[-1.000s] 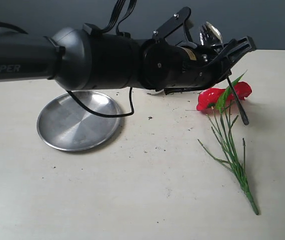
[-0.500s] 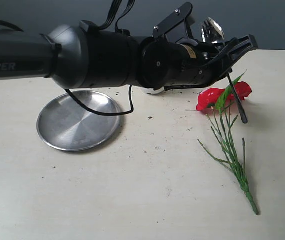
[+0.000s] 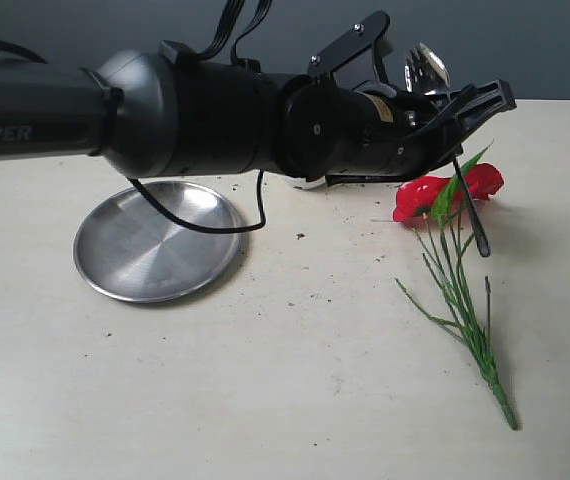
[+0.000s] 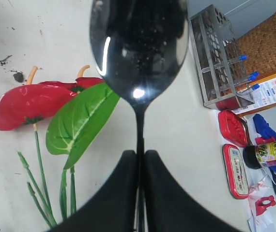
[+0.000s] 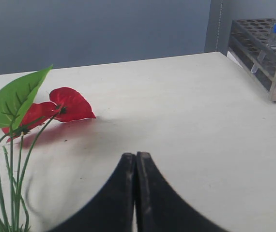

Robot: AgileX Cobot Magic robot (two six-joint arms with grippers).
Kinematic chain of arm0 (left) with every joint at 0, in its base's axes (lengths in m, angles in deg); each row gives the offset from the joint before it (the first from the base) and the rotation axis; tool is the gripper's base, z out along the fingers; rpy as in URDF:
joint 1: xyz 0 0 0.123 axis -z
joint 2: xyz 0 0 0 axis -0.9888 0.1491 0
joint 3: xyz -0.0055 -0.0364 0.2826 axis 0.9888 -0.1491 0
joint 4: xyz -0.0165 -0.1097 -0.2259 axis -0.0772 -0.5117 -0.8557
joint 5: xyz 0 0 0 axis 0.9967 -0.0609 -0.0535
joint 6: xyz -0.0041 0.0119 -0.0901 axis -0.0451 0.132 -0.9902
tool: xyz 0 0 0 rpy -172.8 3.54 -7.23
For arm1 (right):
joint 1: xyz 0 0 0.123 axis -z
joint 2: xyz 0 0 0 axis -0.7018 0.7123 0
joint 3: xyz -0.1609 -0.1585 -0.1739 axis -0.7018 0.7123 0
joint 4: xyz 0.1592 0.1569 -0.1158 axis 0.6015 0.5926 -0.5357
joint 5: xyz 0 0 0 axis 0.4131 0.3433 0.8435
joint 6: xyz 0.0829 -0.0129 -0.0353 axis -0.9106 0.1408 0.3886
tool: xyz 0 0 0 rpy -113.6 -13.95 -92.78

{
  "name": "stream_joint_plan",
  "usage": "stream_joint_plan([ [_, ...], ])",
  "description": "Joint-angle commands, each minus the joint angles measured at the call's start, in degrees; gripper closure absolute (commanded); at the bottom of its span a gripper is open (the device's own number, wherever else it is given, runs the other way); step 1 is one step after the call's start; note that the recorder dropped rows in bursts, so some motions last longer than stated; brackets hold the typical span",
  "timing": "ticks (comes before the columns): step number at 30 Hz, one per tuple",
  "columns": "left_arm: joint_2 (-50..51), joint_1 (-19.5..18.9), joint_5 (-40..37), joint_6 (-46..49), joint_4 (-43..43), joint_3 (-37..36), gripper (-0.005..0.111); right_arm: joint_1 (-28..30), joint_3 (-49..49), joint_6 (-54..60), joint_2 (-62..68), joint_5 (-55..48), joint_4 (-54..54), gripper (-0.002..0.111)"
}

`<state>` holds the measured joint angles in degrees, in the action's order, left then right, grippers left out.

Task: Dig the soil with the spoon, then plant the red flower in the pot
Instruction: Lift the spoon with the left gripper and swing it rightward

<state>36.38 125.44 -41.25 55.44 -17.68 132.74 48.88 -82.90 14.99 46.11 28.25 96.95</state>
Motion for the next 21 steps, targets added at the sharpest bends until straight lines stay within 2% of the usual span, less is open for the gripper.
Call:
stream_joint_plan([
  [1,-0.6,-0.1,0.1,-0.1,0.3,-0.2,0.106,0.2,0.1,0.0,-0.2,0.3,0.0,0.109],
  [9,-0.6,-0.1,3.9,-0.2,-2.1,-0.2,0.106,0.2,0.1,0.0,-0.2,0.3,0.0,0.109],
  [13,-0.6,-0.1,9.8,-0.2,-13.6,-0.2,0.106,0.2,0.1,0.0,-0.2,0.3,0.0,0.109],
  [17,-0.6,-0.1,11.4,-0.2,-27.0,-0.2,0.106,0.2,0.1,0.0,-0.2,0.3,0.0,0.109],
  [21,-0.6,-0.1,14.7,-0.7,-35.2,-0.2,0.106,0.2,0.1,0.0,-0.2,0.3,0.0,0.109],
])
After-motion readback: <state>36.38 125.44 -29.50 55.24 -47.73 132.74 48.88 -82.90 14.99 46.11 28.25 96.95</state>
